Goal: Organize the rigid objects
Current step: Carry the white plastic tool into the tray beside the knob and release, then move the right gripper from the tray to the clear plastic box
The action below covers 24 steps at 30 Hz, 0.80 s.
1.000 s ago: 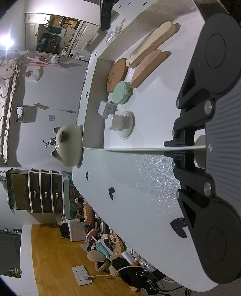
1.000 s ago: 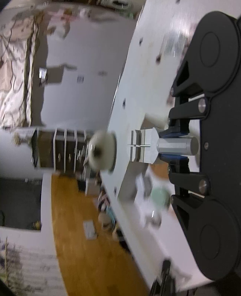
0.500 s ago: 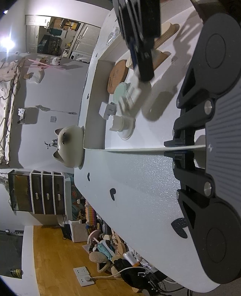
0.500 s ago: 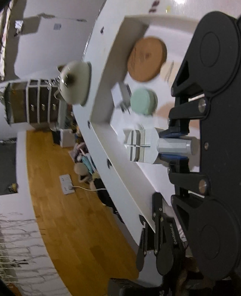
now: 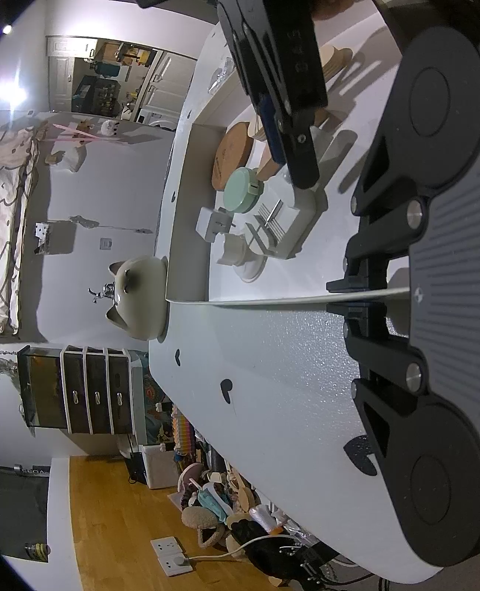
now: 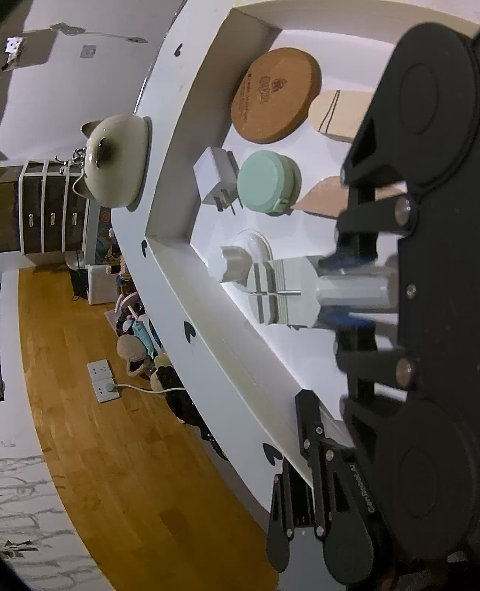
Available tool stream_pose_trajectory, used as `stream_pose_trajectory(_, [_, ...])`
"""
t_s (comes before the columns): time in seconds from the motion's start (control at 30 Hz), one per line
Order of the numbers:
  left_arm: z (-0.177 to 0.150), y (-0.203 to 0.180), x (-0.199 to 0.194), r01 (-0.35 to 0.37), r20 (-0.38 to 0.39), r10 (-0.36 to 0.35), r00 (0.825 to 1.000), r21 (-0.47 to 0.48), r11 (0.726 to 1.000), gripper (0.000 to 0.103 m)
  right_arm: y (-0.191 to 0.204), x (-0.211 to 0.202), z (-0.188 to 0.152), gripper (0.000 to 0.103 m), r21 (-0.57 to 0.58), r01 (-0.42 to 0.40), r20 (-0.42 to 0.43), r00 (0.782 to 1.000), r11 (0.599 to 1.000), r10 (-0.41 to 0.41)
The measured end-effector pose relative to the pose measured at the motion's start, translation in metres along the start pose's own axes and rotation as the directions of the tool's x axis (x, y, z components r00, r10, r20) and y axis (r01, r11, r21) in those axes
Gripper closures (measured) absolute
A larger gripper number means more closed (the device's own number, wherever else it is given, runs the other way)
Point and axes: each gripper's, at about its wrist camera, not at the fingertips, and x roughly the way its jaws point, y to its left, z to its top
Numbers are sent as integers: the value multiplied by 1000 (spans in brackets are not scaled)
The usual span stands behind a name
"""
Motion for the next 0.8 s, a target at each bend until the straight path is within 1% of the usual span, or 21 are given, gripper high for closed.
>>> stream_pose_trajectory(0.03, [0,0,0,0,0,0,1000,-1,1000,100,0,-2,0,61,0,0,1,1000,1000,0])
stream_pose_trajectory(0.1, [0,0,0,0,0,0,1000,-3,1000,100,-1,-6,0,57,5,-5,3,1000,1000,5])
stream_pose_trajectory(0.17, [0,0,0,0,0,0,1000,-4,1000,100,-3,-10,-1,50,15,-11,6,1000,1000,11])
stream_pose_trajectory(0.3, [0,0,0,-1,1,1,1000,-4,1000,100,-6,-19,-2,41,21,-13,22,1000,1000,12])
stream_pose_trajectory(0.37, [0,0,0,-1,1,1,1000,-5,1000,100,-8,-25,-3,29,28,-10,36,999,1000,9])
stream_pose_trajectory(0.53, [0,1,0,-1,1,1,1000,-5,1000,100,-17,-42,-8,11,53,-2,77,997,999,-2])
stream_pose_trajectory(0.57, [0,1,0,-1,1,1,1000,-6,1000,100,-19,-45,-8,9,54,6,85,996,999,-11])
stream_pose_trajectory(0.67, [0,1,0,-1,1,1,1000,-6,1000,100,-25,-56,-10,6,54,56,111,992,997,-62])
stream_pose_trajectory(0.8, [0,1,0,-1,0,1,1000,-5,1000,100,-35,-73,-14,4,57,90,147,984,994,-98])
